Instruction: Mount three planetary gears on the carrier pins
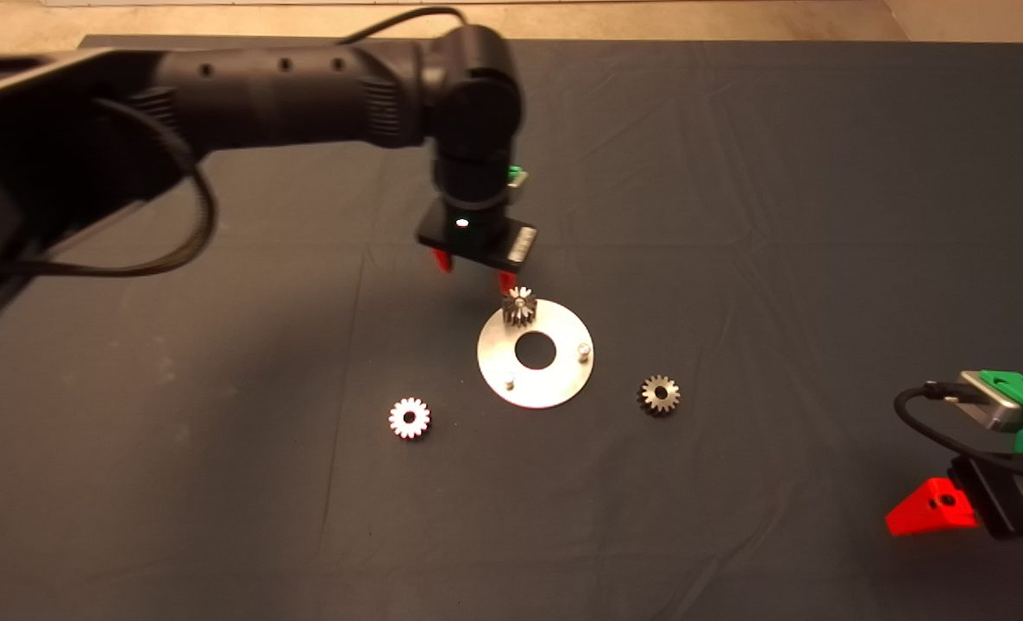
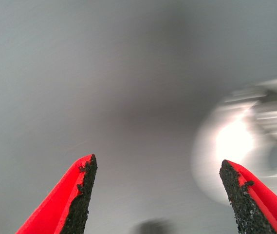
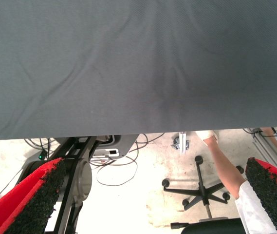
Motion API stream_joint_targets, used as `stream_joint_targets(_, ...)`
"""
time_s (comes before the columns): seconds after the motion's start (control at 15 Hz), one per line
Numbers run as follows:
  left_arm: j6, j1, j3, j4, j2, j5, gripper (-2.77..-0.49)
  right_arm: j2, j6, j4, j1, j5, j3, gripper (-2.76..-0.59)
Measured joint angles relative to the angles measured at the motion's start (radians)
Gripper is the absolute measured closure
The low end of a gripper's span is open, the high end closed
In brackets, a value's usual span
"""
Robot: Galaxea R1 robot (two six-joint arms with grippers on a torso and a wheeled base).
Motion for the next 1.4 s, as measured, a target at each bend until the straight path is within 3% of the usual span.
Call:
stream_joint_targets(0.07,-0.051,0.0,0.058,-0.005,-0.063,0.01,-1.76,0.0,0.0,0.0,0.0,0.0,0.0,-2.75)
stream_joint_targets(0.27,-0.185,0.0,0.266,-0.059,-0.247,0.01,-1.76,0.002,0.0,0.0,0.0,0.003,0.0,-2.75)
stream_joint_targets(0.4,-0.225,0.0,0.321,-0.072,-0.337,0.01,-1.76,0.002,0.0,0.0,0.0,0.001,0.0,-2.75)
stream_joint_targets(0.47,-0.242,0.001,0.345,-0.073,-0.361,0.014,-1.76,0.002,0.0,0.0,0.0,0.001,0.0,-2.75)
stream_joint_targets(0.6,-0.28,0.011,0.424,-0.075,-0.371,0.017,-1.76,0.006,0.0,0.0,0.0,0.007,0.0,-2.75)
stream_joint_targets(0.67,-0.292,0.03,0.455,-0.085,-0.366,0.014,-1.76,0.005,0.0,0.0,0.0,0.005,0.0,-2.75)
stream_joint_targets(0.8,-0.297,0.075,0.469,-0.089,-0.35,-0.001,-1.76,0.005,0.0,0.0,0.0,0.003,0.0,-2.75)
stream_joint_targets(0.93,-0.3,0.109,0.469,-0.09,-0.351,0.002,-1.76,0.004,0.0,0.0,0.0,0.001,0.0,-2.75)
stream_joint_targets(1.07,-0.302,0.111,0.468,-0.086,-0.333,-0.024,-1.76,0.008,0.0,0.0,0.0,0.005,0.0,-2.75)
stream_joint_targets(1.2,-0.291,0.112,0.468,-0.086,-0.284,-0.056,-1.76,0.005,0.0,0.0,0.0,0.003,0.0,-2.75)
stream_joint_targets(1.4,-0.273,0.113,0.462,-0.085,-0.281,-0.07,-1.76,0.004,0.0,0.0,0.0,0.001,0.0,-2.75)
